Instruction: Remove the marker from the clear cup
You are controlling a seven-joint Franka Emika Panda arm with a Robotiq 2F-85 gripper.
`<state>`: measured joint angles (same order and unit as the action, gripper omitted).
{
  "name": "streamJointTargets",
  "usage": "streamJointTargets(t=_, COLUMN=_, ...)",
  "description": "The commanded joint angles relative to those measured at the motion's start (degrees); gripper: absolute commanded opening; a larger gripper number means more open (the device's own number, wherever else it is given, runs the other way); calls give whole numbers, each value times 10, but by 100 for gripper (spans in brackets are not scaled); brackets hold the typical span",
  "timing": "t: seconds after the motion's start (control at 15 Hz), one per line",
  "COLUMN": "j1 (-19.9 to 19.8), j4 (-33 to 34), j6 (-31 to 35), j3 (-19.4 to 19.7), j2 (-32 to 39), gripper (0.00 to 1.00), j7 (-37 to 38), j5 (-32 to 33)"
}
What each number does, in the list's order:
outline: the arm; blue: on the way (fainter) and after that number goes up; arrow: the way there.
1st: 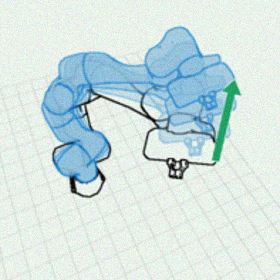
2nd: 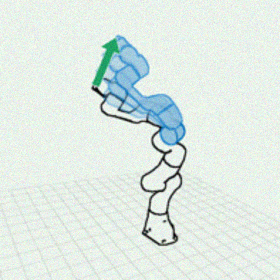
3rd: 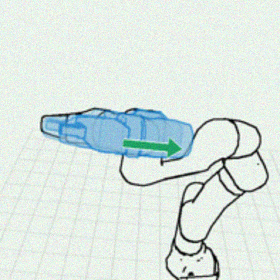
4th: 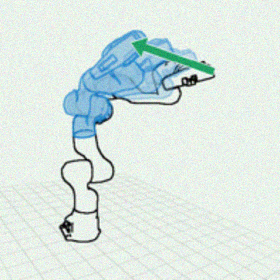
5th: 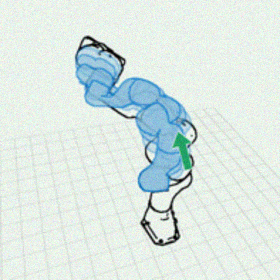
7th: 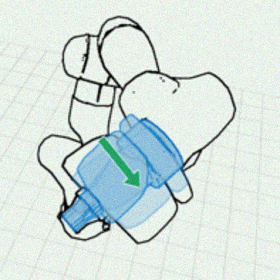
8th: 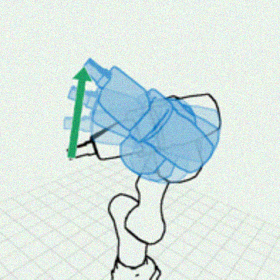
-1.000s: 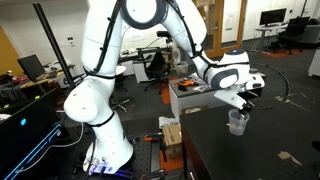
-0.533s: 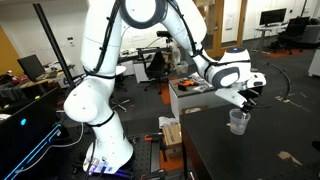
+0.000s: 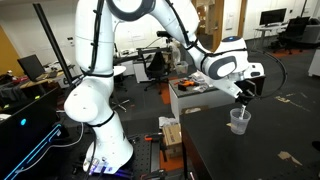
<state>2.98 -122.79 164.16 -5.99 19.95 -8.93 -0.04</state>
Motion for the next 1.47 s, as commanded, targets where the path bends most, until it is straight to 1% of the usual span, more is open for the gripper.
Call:
streamJointTargets(t=0.0, j1=18, j4=-51, j6=-32, j3=20, j2=-73, gripper=5, j7=50, j5=20)
streamJointTargets(t=0.13, j1=22, j4=-69, j6=-35, j3=26, j2=-102, gripper=5, j7=67, j5=26)
streamJointTargets(t=0.4, j1=15, j4=-107, j6=-9, j3=22, j2=-156, gripper=5, j7=72, j5=23)
streamJointTargets(t=0.47, j1=15, j4=-116, j6=-4, j3=27, j2=-170, gripper=5, j7=81, j5=31)
streamJointTargets(t=0.6, j1=13, j4=-129, j6=5, j3=38, j2=-193, gripper=5, j7=114, j5=50)
streamJointTargets(t=0.67, j1=13, j4=-133, j6=6, j3=47, j2=-202, gripper=5, j7=139, j5=70)
streamJointTargets(t=0.87, j1=0, j4=-133, j6=-9, j3=64, j2=-220, gripper=5, j7=201, j5=117)
streamJointTargets(t=0.93, j1=-3, j4=-127, j6=-28, j3=68, j2=-220, gripper=5, j7=205, j5=116)
streamJointTargets(t=1.07, j1=-15, j4=-113, j6=-75, j3=67, j2=-215, gripper=5, j7=189, j5=88)
streamJointTargets(t=1.2, j1=-22, j4=-92, j6=-143, j3=70, j2=-201, gripper=5, j7=178, j5=70)
streamJointTargets(t=1.4, j1=-28, j4=-53, j6=-242, j3=71, j2=-177, gripper=5, j7=142, j5=16)
